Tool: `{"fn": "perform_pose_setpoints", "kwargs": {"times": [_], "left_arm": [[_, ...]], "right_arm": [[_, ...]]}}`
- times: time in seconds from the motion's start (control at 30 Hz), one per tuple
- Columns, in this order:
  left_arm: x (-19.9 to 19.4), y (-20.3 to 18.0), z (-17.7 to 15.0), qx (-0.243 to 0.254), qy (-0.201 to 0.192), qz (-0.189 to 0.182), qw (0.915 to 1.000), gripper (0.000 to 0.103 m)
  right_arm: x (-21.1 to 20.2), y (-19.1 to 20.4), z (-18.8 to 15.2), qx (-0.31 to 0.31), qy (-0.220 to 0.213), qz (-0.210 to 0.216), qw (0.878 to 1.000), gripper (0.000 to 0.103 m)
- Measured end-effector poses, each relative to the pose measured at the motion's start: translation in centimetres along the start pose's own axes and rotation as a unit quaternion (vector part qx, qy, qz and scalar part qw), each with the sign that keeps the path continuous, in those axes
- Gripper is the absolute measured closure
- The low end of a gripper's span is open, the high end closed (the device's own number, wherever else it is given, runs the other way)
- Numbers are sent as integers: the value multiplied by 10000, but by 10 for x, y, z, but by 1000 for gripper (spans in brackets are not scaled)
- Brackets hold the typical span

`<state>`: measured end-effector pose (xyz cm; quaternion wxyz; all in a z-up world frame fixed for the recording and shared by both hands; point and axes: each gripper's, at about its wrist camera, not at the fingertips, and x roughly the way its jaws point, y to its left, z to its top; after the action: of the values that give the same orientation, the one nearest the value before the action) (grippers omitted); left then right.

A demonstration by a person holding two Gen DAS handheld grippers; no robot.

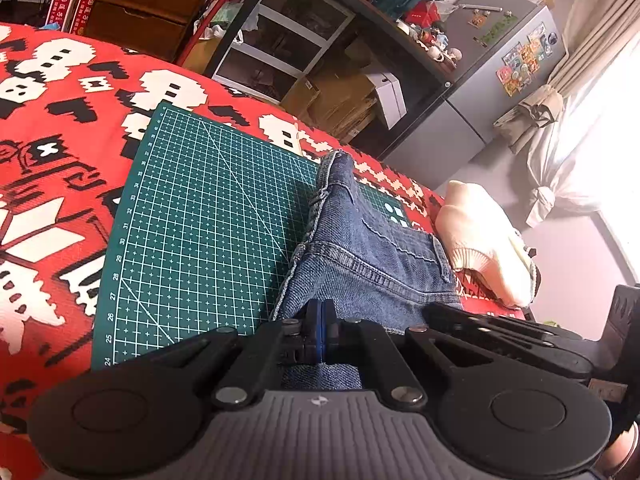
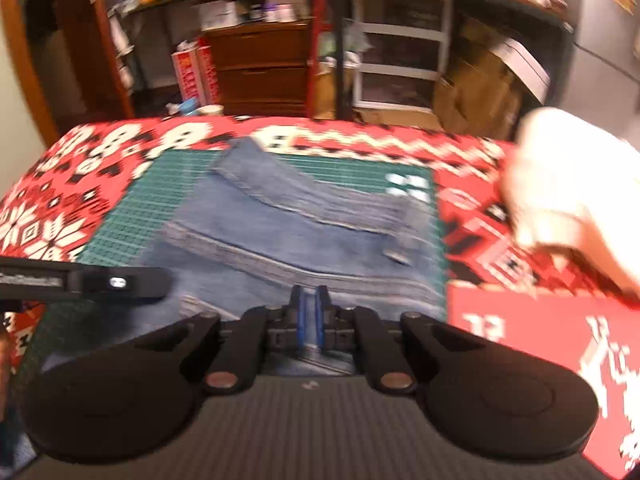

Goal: Fold clothes

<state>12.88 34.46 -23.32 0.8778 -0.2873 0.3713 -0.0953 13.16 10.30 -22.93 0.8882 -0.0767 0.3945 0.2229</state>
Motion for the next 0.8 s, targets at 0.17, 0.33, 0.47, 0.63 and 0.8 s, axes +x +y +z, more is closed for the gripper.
{"fn": "perform_pose_setpoints", "kwargs": {"times": [0.17, 0.33, 0.47, 0.63, 0.8], "left_arm": [[0, 1, 0, 8, -1, -14, 10000, 100], [0, 1, 0, 33, 1, -28, 10000, 100], [0, 1, 0, 41, 3, -18, 10000, 100], [-1, 5, 0, -125, 23, -116, 9999, 100], [-6, 7, 3, -278, 55, -237, 9993, 101]], "right_arm": [[-10, -29, -11, 92, -109, 67, 9999, 103], [-16, -29, -12, -101, -157, -10, 9998, 103], [-22, -33, -13, -104, -141, -125, 9998, 103], [-26, -44, -20, -108, -4, -209, 9997, 103], [-37, -55, -19, 227, -141, -354, 9990, 92]]}}
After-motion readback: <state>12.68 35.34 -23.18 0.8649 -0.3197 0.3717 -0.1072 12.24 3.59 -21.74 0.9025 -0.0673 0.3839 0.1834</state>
